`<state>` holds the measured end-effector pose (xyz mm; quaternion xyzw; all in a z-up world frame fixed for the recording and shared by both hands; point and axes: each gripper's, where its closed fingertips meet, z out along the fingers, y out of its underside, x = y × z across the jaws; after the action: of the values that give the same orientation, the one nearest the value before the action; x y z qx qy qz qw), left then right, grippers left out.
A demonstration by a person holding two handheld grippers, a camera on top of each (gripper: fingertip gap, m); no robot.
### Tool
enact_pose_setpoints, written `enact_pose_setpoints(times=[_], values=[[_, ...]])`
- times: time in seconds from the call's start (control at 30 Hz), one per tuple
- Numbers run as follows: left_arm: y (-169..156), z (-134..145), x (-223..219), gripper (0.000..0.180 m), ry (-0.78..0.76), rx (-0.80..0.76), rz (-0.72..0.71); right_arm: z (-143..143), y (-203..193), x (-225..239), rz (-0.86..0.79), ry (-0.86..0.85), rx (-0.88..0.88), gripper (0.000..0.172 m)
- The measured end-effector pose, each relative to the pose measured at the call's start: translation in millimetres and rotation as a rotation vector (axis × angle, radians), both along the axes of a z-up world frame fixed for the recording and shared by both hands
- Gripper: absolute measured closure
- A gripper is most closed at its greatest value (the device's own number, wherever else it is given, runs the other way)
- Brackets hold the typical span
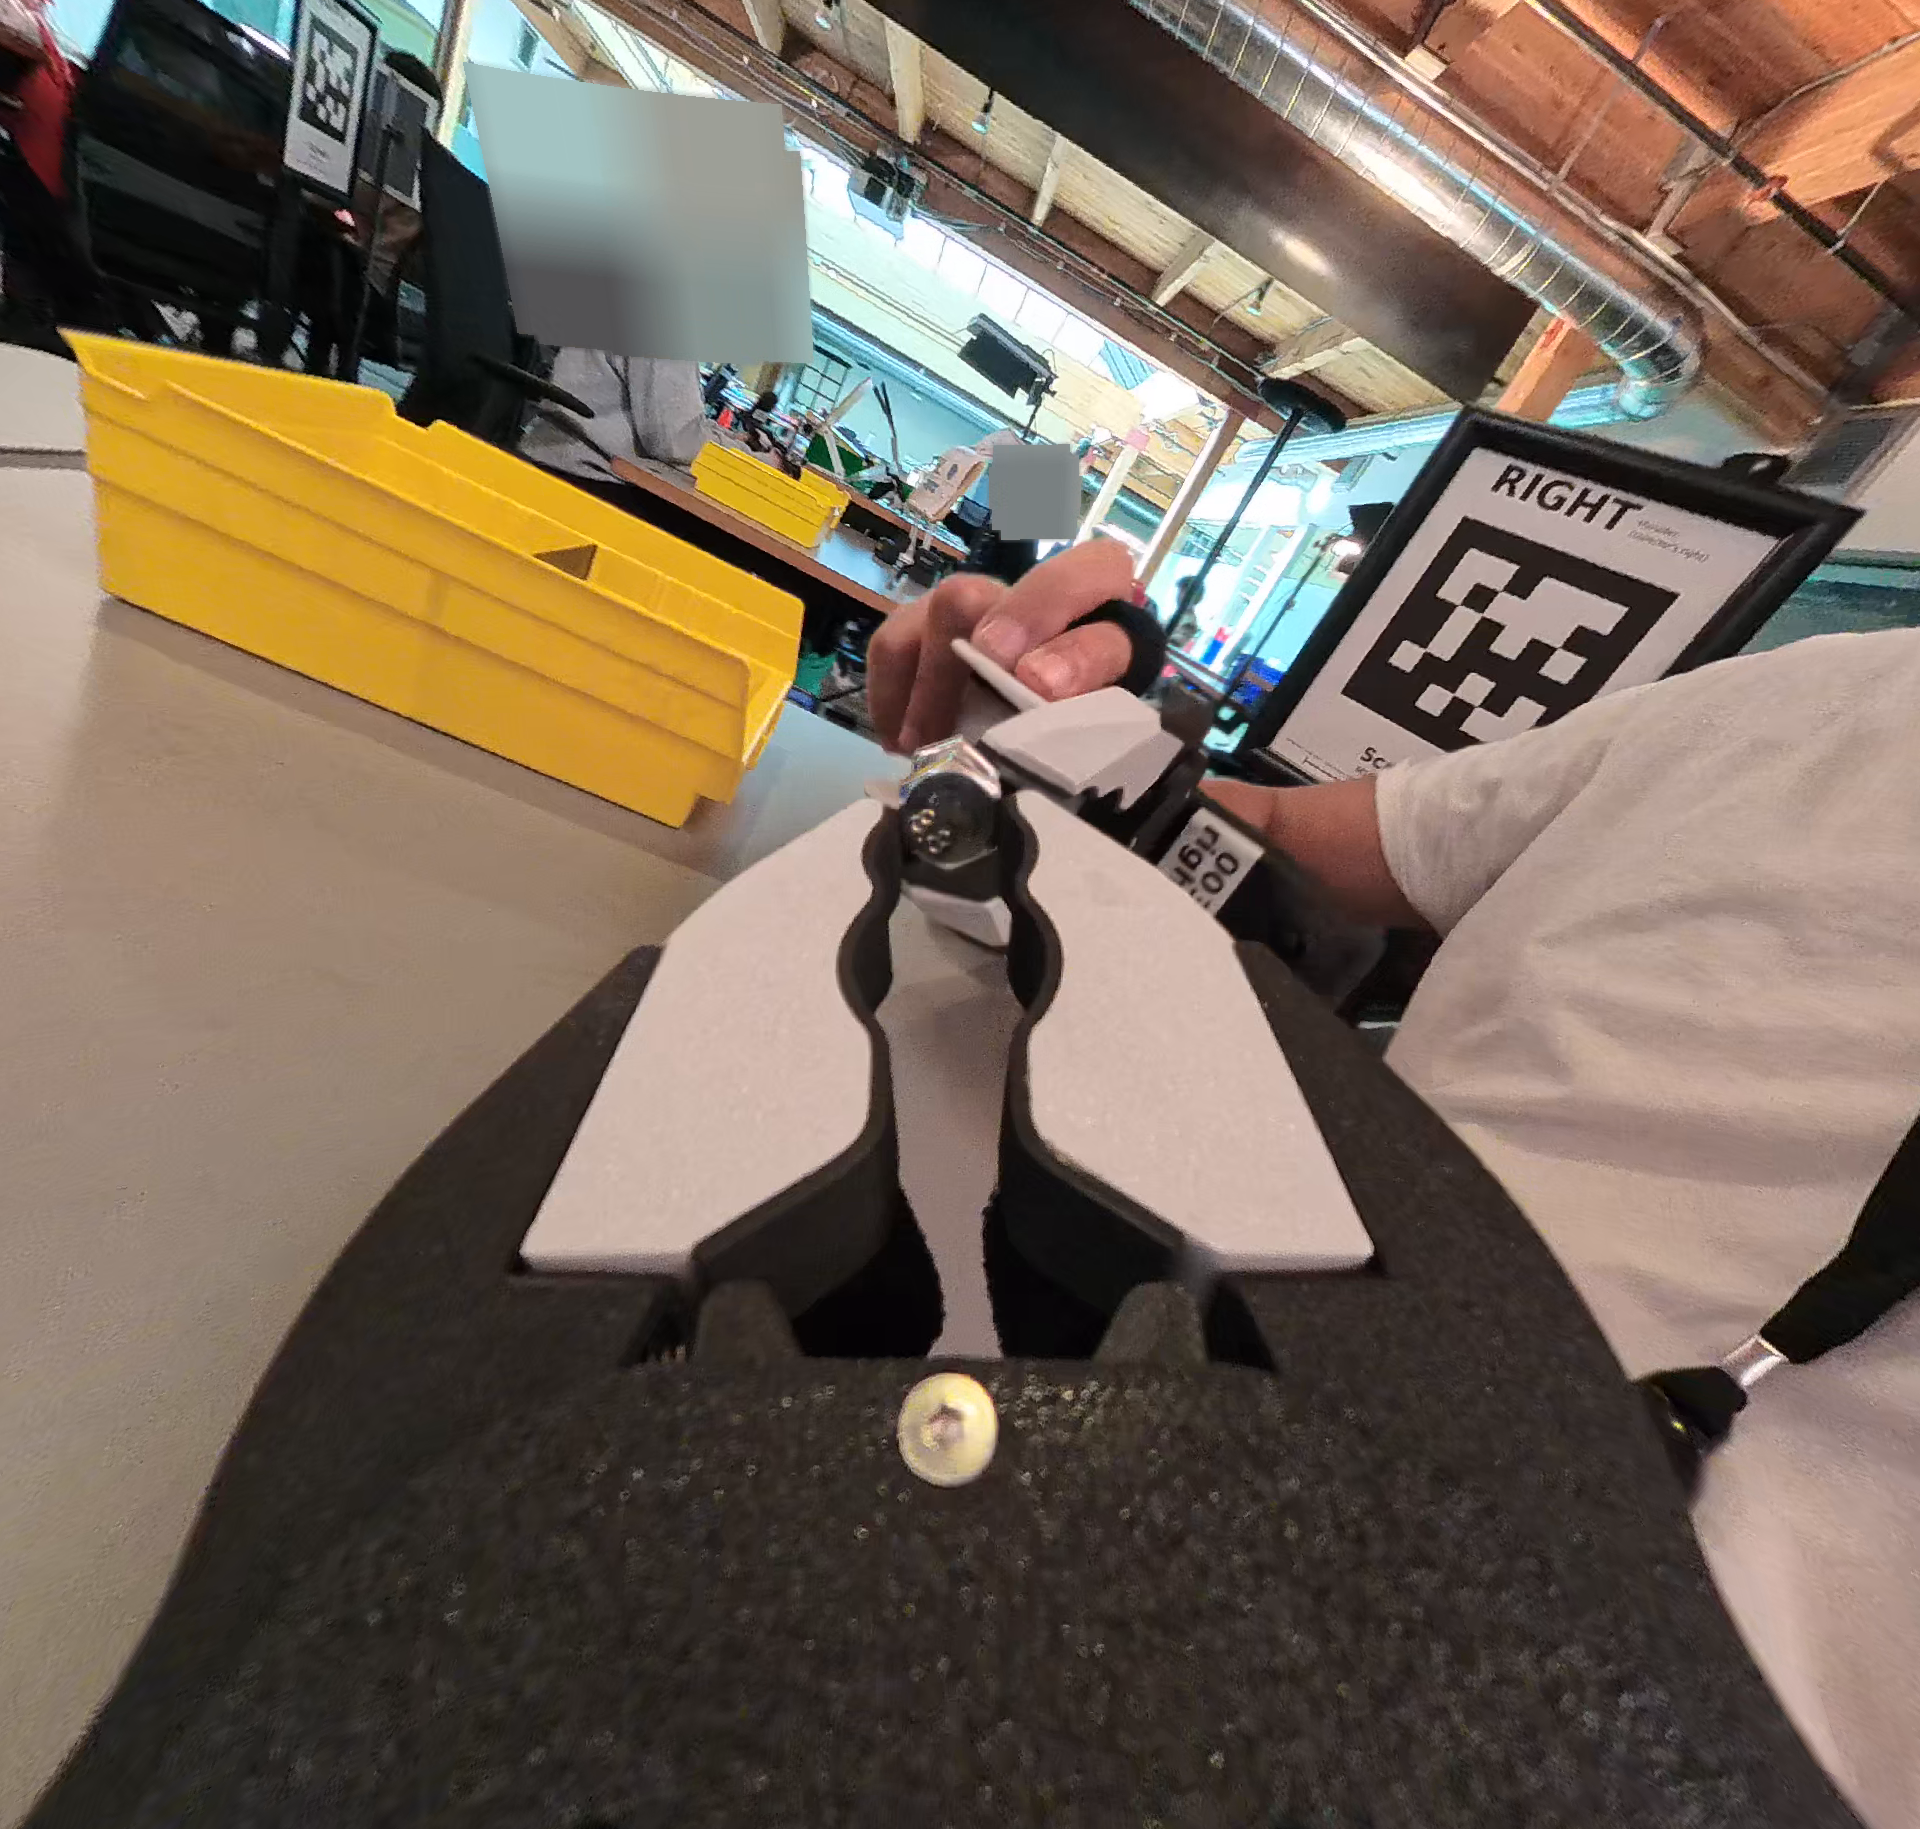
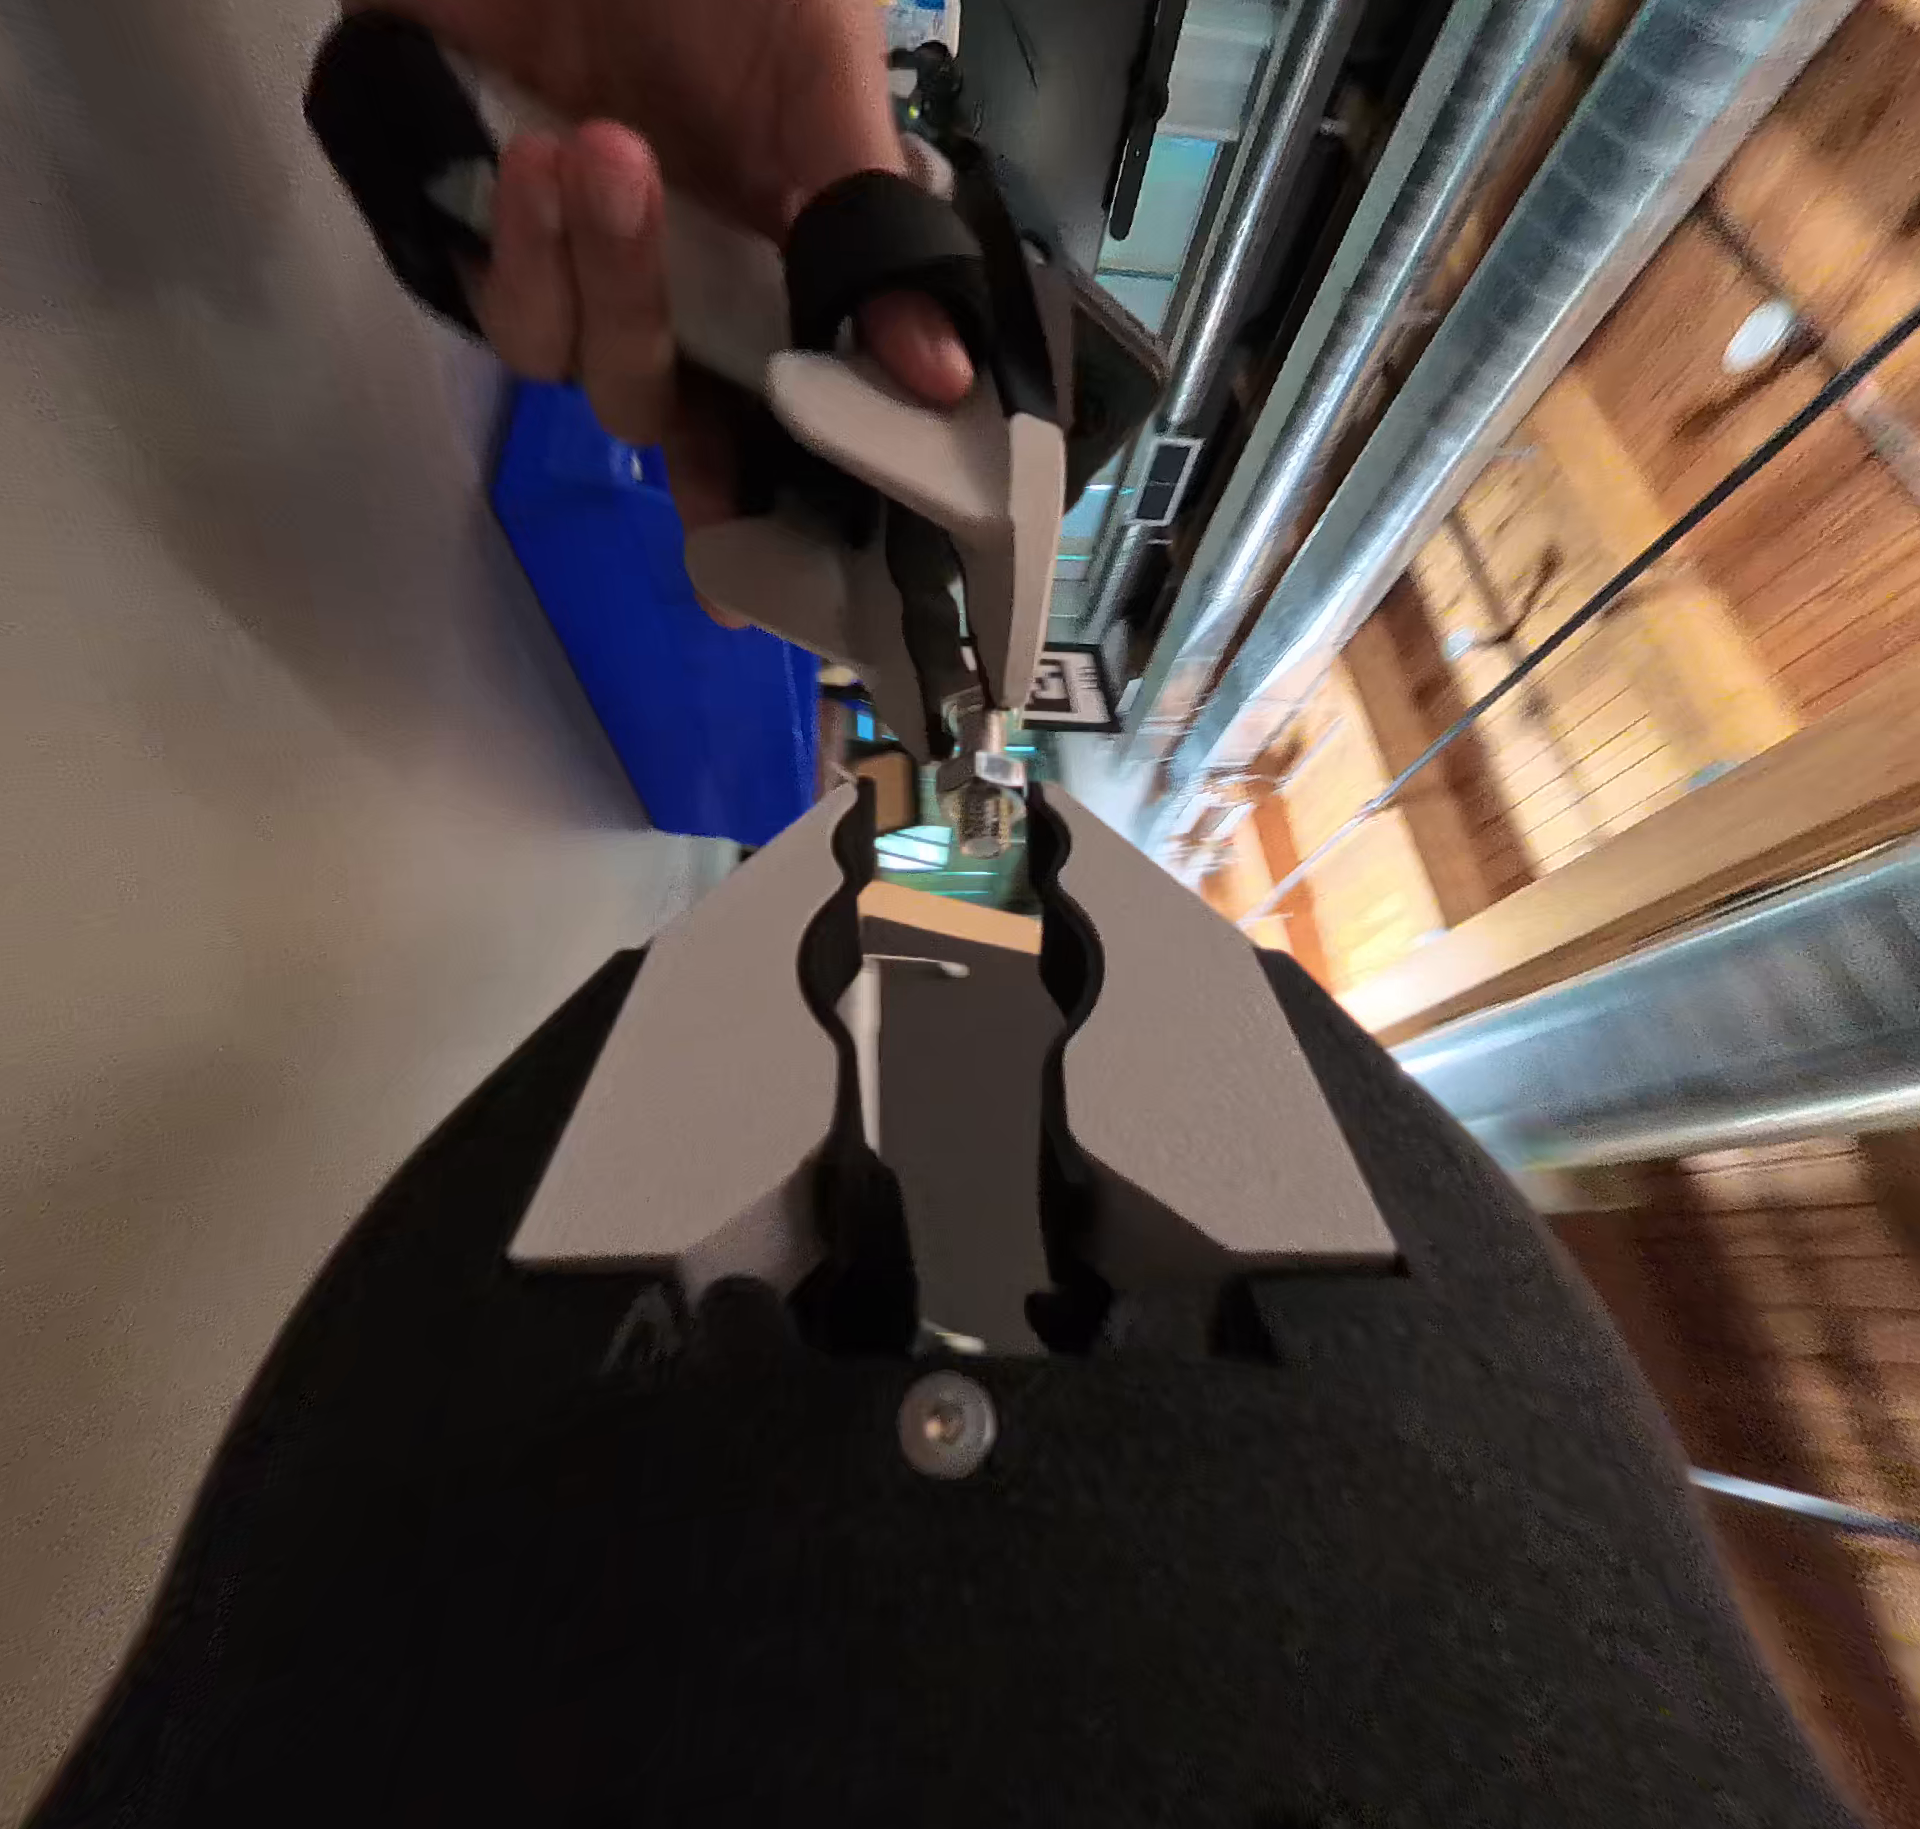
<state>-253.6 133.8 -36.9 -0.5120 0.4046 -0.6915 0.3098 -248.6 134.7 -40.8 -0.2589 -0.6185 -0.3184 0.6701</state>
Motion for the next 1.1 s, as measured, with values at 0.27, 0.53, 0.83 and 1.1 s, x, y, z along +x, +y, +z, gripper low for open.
enact_pose_setpoints(times=[0.27, 0.53, 0.83, 1.1], values=[[14, 8, -17, 0.163, -0.053, 0.213, 0.129, 3, 8, 8, 0.296, 0.927, -1.284, 0.124], [9, -6, -6, 0.163, -0.008, 0.387, 0.127, -7, 5, 6, 0.740, 1.309, -2.374, 0.124], [8, -22, 5, 0.163, 0.067, 0.347, 0.091, -15, 13, 1, 0.662, 1.350, -2.250, 0.155], [4, -19, 5, 0.163, 0.053, 0.184, 0.023, -11, 9, 0, 0.422, 0.961, -1.565, 0.155]])
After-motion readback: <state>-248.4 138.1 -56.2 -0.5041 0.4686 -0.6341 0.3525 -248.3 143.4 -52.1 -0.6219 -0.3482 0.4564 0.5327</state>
